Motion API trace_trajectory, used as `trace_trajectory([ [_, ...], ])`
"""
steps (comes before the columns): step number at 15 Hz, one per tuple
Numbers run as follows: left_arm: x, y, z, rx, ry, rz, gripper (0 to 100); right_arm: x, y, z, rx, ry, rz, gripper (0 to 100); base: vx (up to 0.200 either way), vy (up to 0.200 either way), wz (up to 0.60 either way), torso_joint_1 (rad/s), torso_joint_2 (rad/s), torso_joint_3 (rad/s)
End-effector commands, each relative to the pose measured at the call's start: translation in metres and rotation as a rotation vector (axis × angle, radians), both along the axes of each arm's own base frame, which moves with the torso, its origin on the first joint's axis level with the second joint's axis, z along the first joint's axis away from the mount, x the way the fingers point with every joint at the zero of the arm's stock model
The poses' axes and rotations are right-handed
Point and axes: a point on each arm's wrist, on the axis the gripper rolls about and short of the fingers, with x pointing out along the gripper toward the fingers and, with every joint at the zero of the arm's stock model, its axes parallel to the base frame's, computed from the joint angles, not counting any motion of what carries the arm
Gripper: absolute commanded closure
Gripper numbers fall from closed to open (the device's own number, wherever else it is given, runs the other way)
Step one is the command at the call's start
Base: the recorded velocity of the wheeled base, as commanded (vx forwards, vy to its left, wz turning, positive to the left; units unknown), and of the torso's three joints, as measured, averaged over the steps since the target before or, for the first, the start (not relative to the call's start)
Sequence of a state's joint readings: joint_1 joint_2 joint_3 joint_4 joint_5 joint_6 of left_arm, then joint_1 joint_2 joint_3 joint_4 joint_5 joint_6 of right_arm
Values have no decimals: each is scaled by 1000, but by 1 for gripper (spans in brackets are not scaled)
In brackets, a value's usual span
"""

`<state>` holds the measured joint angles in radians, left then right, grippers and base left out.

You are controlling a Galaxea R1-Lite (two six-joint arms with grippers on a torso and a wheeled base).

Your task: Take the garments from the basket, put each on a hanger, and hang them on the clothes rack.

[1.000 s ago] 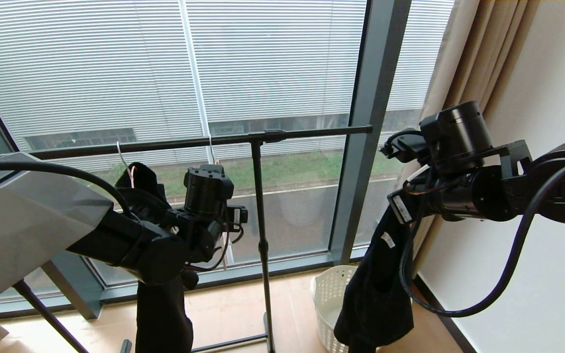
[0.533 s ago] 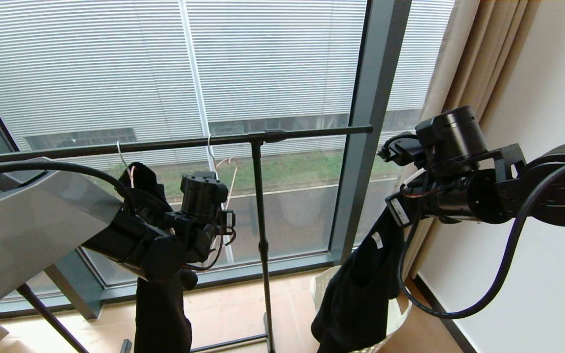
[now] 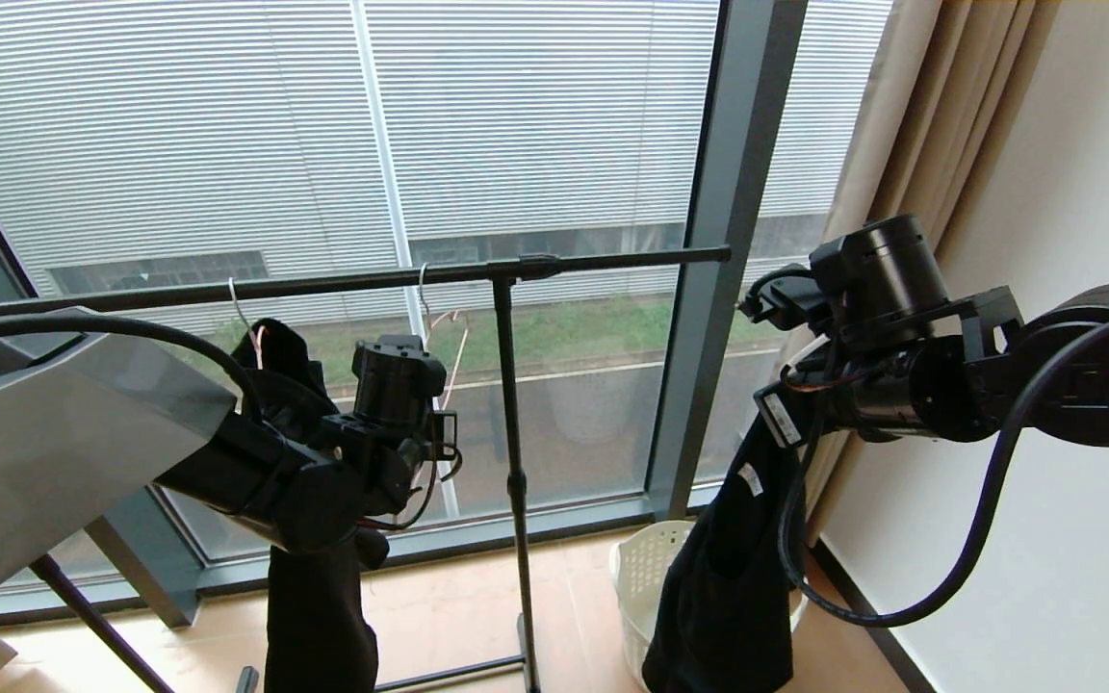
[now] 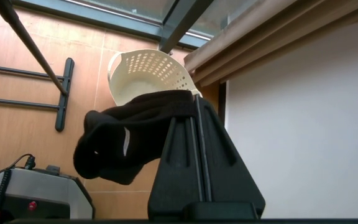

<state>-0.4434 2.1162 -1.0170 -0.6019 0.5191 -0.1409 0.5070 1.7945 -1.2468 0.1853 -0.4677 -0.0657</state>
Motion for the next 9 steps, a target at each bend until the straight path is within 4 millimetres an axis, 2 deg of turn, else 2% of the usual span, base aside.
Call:
trace_trajectory([
  [1, -5, 1, 15, -15, -35, -3, 100, 0, 0, -1, -1, 2, -1, 100, 0, 0, 0, 0, 0, 0],
  [4, -20, 5, 39, -34, -80, -13, 100, 0, 0, -1, -1, 2, -1, 100, 0, 0, 0, 0, 0, 0],
  [9, -53, 12, 55, -17, -85, -60, 100, 2, 1, 0, 9, -16, 1, 100, 0, 0, 0, 0, 0, 0],
])
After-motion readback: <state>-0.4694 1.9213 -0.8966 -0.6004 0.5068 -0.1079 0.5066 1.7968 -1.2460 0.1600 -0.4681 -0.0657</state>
